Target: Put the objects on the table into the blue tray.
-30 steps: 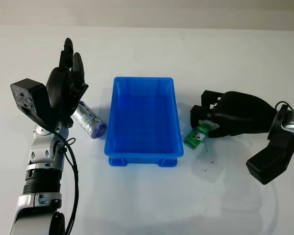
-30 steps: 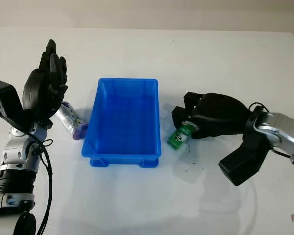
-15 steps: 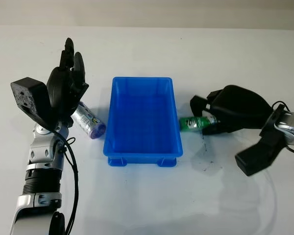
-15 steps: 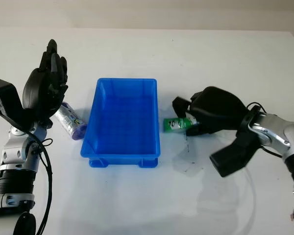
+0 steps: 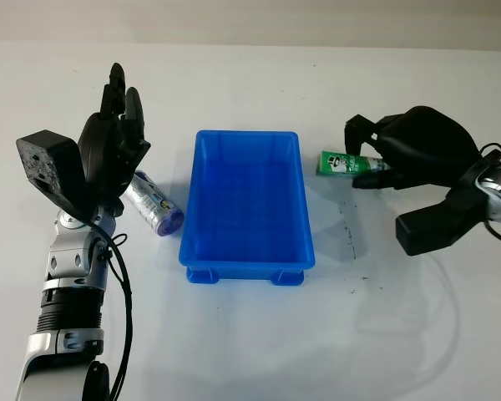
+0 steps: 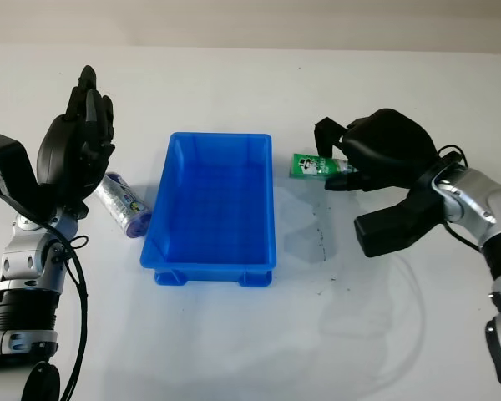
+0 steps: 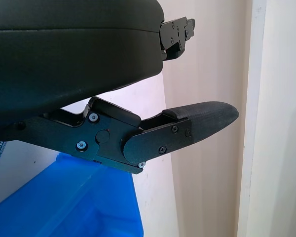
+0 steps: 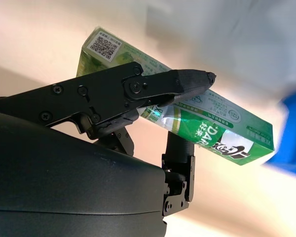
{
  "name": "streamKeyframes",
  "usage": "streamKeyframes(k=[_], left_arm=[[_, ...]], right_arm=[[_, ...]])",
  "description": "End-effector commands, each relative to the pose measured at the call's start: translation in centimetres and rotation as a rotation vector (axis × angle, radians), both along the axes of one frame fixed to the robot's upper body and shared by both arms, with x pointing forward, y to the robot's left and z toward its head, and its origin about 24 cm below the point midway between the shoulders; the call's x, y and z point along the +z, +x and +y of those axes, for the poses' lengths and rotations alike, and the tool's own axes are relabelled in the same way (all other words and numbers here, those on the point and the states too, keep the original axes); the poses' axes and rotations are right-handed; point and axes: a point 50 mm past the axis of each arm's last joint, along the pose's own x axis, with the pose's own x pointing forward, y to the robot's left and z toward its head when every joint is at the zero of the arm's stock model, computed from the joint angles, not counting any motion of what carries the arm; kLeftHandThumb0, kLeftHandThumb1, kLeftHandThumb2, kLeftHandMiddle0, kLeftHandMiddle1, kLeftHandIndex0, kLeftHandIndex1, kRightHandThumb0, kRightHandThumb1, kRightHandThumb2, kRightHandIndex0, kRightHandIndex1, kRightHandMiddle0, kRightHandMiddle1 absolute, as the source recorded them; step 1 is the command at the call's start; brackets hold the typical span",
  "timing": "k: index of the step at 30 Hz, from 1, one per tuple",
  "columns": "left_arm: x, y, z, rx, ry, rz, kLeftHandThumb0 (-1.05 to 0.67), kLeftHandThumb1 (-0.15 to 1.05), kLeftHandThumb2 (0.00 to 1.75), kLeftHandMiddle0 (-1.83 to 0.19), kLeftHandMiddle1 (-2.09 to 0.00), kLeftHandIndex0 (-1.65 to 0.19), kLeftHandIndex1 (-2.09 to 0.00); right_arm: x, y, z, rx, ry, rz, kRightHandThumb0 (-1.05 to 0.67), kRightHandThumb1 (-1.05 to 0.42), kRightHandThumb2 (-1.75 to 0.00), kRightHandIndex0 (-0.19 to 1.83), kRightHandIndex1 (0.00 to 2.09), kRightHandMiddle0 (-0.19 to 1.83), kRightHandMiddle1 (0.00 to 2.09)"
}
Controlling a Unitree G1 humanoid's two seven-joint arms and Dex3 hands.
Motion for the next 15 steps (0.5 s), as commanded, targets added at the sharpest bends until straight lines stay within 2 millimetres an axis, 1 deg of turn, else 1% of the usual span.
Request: streamKeyframes(k=[1,3,5,8,12,15], left_arm=[[0.4,0.0,0.0,-0.006,0.007,-0.014,-0.75,1.05,0.71,0.19,0.00,0.19,0.00],[0.3,0.0,0.0,-0.005,0.006,-0.014,-0.74,1.05,0.71,0.19,0.00,0.19,0.00],[0.3,-0.1,0.0,-0.003,0.004,-0.015,-0.74,1.05,0.71,0.19,0.00,0.19,0.00],[0.3,-0.1,-0.1,0.002,0.003,-0.019,-0.74,1.05,0.70,0.19,0.00,0.19,0.00],[0.3,-0.2,-0.1,0.018,0.003,-0.016,-0.75,1.05,0.69,0.19,0.00,0.19,0.00],[0.3,-0.3,-0.1,0.022,0.001,-0.017,-0.75,1.05,0.69,0.19,0.00,0.19,0.00]], right_arm=[[1.3,0.3,1.4,0.040,0.022,-0.097,-0.44,-1.05,-0.20,0.75,2.09,0.50,2.09],[1.9,0.5,2.5,0.076,0.068,-0.172,-0.42,-1.05,-0.16,0.80,2.09,0.52,2.09],[2.6,0.7,3.7,0.113,0.105,-0.219,-0.45,-1.05,-0.21,0.82,2.09,0.53,2.09],[3.3,0.5,6.0,0.212,0.151,-0.247,-0.47,-1.05,-0.21,0.89,2.09,0.59,2.09],[3.6,-0.4,9.0,0.377,0.176,-0.246,-0.48,-1.05,-0.27,0.89,2.09,0.59,2.09],[3.5,-1.1,10.7,0.493,0.197,-0.248,-0.49,-1.05,-0.28,0.92,2.09,0.59,2.09]])
